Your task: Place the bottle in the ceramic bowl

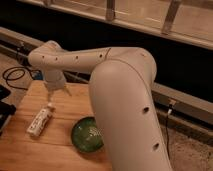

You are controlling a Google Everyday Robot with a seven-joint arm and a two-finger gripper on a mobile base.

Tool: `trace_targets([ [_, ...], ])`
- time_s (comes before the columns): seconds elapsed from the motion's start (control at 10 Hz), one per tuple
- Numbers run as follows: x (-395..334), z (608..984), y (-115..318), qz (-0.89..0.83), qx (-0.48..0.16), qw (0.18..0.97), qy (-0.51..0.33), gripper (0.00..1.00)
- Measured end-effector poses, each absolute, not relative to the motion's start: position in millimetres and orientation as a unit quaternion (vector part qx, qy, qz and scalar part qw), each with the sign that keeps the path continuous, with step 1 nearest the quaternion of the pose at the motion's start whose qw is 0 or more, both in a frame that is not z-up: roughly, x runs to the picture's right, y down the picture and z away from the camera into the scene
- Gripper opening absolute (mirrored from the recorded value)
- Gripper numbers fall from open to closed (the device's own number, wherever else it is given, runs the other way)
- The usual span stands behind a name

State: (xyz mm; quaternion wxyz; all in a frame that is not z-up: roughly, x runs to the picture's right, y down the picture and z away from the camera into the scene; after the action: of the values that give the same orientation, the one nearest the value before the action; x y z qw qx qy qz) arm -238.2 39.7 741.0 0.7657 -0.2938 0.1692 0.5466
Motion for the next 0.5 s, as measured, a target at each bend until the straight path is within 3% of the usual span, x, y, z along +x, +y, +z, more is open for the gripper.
trace_targets([
  [0.5,-201.0,735.9,59.6,0.563,-0.288,0.750,0.196,0.65],
])
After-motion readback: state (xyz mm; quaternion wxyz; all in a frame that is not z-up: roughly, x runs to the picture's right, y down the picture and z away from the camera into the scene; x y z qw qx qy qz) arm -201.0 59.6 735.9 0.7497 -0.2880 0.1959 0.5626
